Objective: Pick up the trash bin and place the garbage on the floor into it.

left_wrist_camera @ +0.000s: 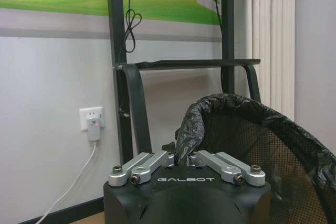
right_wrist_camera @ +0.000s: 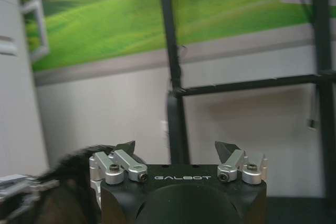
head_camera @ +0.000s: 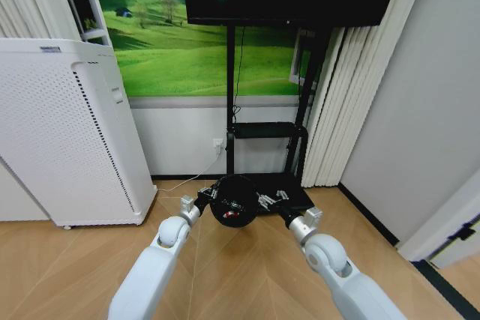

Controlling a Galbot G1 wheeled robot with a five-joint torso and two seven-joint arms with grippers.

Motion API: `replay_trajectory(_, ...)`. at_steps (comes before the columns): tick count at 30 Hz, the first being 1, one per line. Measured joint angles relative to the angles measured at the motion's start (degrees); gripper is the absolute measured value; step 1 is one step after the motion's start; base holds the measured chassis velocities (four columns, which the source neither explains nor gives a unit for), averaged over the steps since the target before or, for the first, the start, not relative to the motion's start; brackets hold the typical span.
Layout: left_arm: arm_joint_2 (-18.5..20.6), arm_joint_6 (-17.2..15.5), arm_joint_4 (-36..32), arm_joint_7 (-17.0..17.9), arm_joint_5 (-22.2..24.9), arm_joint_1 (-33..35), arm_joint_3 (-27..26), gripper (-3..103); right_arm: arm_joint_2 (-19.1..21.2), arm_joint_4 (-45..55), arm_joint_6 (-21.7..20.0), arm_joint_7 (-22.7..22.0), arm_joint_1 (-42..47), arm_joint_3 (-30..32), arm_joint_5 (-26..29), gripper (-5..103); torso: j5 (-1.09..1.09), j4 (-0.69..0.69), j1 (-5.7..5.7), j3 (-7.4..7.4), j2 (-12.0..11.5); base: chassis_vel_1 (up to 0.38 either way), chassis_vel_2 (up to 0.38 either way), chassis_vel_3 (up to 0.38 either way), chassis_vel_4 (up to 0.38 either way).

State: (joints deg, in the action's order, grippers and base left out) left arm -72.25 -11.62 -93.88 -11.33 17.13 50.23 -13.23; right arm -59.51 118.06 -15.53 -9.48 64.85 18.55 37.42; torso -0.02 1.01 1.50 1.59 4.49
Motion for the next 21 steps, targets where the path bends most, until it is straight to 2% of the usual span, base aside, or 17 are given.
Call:
replay_trajectory(1,-0.04,0.02,-0.97,0.08,-0.61,1.19,-0.55,7,-0.96,-0.14,-1.32,-2.77,1.23,0.32,-1.24,83,-0.01,0.01,0.00,0.00,0.00,0.000,0.000,0.000,0.000)
replay_trajectory(2,-0.14,-0.03,-2.15,0.33,-0.66,2.26,-0.87,7,-2.28,-1.33,-1.62,-4.41,2.24,0.45,-2.96,93,0.00,0.00,0.00,0.00,0.00,0.000,0.000,0.000,0.000)
replay_trajectory(3,-0.14,-0.11,-2.99,0.46,-0.59,2.91,-1.05,7,-3.39,-2.51,-1.62,-5.09,2.91,0.66,-4.34,97,0.01,0.00,0.00,0.00,0.00,0.000,0.000,0.000,0.000)
replay_trajectory(4,-0.14,-0.11,-2.99,0.46,-0.59,2.91,-1.05,7,-3.39,-2.51,-1.62,-5.09,2.91,0.66,-4.34,97,0.01,0.00,0.00,0.00,0.00,0.000,0.000,0.000,0.000)
replay_trajectory(5,0.18,-0.40,-5.06,0.57,-0.26,4.42,-1.52,7,-6.75,-5.74,-1.47,-5.76,4.37,1.39,-8.36,99,0.02,0.02,0.00,0.00,0.00,0.000,0.000,0.000,0.000)
replay_trajectory(9,2.21,-0.80,-7.65,0.02,0.81,6.47,-3.01,7,-10.89,-9.78,-1.04,-5.54,5.13,1.73,-12.72,100,0.02,0.00,0.00,0.00,0.00,0.000,0.000,0.000,0.000)
replay_trajectory(13,3.70,-0.88,-8.28,-0.27,1.57,7.02,-4.90,7,-12.08,-10.80,-2.21,-3.95,4.00,1.24,-13.27,100,0.01,-0.02,0.00,0.00,0.00,0.000,0.000,0.000,0.000)
replay_trajectory(21,3.91,-0.91,-8.29,-0.52,1.80,7.07,-5.03,7,-12.05,-10.69,-2.60,-1.86,3.09,1.03,-12.82,100,0.00,0.00,0.00,0.00,0.00,0.000,0.000,0.000,0.000)
